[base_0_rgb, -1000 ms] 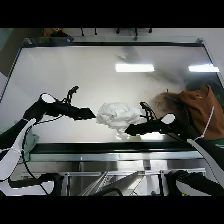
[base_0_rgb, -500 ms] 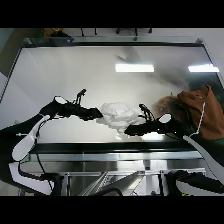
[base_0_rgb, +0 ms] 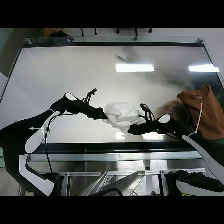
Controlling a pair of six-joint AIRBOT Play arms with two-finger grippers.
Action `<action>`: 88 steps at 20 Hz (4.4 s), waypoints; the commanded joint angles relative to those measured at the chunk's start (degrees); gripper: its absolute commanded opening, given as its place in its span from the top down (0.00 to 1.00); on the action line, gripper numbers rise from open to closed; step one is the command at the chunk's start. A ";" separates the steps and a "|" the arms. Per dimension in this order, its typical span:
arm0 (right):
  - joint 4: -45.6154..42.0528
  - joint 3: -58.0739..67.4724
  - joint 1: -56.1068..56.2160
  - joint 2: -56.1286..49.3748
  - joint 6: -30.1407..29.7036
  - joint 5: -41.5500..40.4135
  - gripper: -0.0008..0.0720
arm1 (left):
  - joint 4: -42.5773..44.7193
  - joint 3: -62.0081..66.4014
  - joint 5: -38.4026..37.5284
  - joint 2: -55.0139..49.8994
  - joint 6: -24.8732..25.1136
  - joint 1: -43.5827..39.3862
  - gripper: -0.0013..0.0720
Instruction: Fold the shirts.
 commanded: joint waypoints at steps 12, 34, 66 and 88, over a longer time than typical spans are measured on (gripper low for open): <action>-4.72 55.60 -32.79 21.18 4.13 29.42 0.96 | 0.33 10.62 -10.27 50.49 -8.76 21.38 0.96; 7.37 42.77 -20.20 -21.18 -10.05 17.75 0.96 | 16.87 -16.28 12.07 34.12 9.49 14.73 0.96; 1.01 -5.35 -11.65 0.02 5.51 0.79 0.33 | 5.60 -5.40 -7.39 10.80 1.79 31.36 0.07; 12.22 36.92 -31.10 23.69 -1.03 18.53 0.96 | -3.26 13.40 -11.45 38.64 -4.39 31.21 0.96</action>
